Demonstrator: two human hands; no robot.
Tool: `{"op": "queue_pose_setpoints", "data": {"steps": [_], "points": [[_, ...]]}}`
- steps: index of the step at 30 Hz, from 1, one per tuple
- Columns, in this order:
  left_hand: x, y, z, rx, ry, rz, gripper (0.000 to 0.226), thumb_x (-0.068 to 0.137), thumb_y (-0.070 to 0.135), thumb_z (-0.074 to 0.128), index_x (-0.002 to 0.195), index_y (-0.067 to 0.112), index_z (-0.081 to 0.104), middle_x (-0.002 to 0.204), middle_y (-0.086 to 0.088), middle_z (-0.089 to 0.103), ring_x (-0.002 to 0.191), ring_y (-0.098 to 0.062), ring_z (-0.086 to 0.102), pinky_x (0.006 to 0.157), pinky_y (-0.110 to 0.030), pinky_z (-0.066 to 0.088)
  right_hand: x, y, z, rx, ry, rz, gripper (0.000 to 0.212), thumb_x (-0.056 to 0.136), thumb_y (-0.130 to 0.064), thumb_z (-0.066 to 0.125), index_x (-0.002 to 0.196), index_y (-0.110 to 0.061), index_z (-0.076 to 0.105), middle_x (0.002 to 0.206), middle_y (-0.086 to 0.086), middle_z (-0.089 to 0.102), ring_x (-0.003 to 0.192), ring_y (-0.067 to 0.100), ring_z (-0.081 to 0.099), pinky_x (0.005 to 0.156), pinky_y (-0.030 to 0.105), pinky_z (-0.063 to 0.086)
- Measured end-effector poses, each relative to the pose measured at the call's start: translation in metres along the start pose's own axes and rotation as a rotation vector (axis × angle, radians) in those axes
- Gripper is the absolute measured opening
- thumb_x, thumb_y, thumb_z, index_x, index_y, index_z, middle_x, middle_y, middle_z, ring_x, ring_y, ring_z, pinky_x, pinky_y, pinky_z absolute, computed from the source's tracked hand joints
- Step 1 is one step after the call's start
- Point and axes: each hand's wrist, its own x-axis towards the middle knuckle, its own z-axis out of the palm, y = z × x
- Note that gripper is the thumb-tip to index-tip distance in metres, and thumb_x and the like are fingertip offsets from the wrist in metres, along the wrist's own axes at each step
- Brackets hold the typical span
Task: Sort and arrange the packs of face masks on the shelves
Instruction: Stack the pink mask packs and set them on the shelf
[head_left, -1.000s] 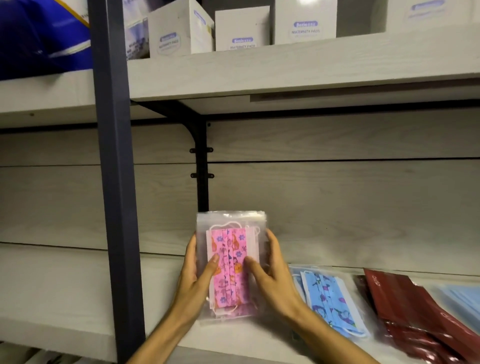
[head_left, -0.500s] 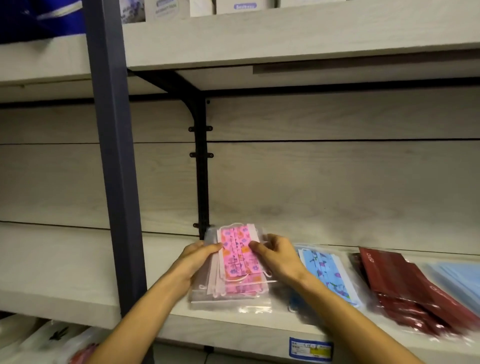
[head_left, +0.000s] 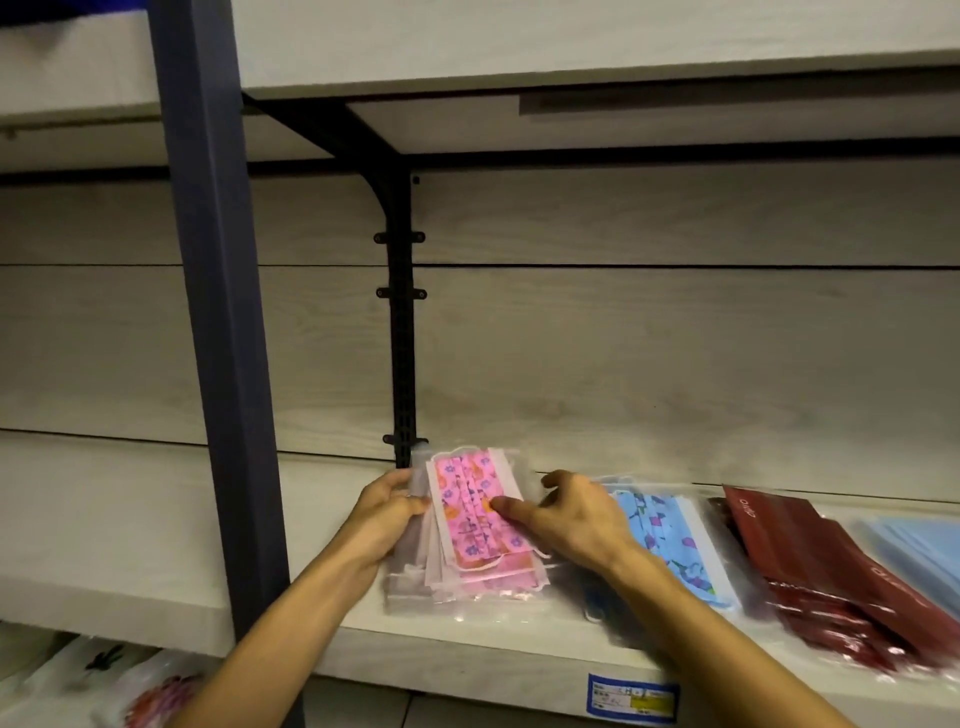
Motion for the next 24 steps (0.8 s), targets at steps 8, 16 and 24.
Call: {"op": "queue_pose_setpoints", "data": {"steps": [8, 16, 24], "points": [[-0.002, -0.001, 0.004, -0.003, -0.066, 0.031, 0.021, 0.095, 0.012, 0.066, 0.115, 0.014, 0.061, 0.102, -0.010, 0.077, 0.092, -0.027, 0.075, 0.092, -0.047, 0.057, 0.016, 0.011, -0.009, 0.443, -0.089, 0.023, 0.023, 0.089, -0.019, 0.077, 0.100, 0.000, 0.071, 0.057, 0.002, 0.068, 0.040, 0.010, 0.056, 0.037, 0.022, 0.039], [0.004, -0.009, 0.004, 0.103, -0.075, 0.099, 0.022, 0.099, 0.000, 0.055, 0.118, 0.010, 0.062, 0.101, -0.012, 0.076, 0.084, -0.022, 0.075, 0.072, -0.029, 0.060, 0.024, 0.024, -0.035, -0.014, 0.059, -0.132, 0.007, 0.081, -0.020, 0.074, 0.087, -0.021, 0.077, 0.075, -0.006, 0.075, 0.069, 0.010, 0.070, 0.062, 0.030, 0.057], [0.008, -0.009, 0.003, 0.149, -0.072, 0.079, 0.029, 0.102, 0.006, 0.051, 0.127, 0.015, 0.063, 0.124, -0.007, 0.067, 0.115, -0.023, 0.065, 0.100, -0.032, 0.052, 0.034, 0.015, -0.094, -0.053, -0.341, -0.300, 0.018, 0.083, 0.000, 0.075, 0.093, -0.013, 0.081, 0.076, -0.006, 0.077, 0.064, 0.005, 0.069, 0.059, 0.026, 0.056]]}}
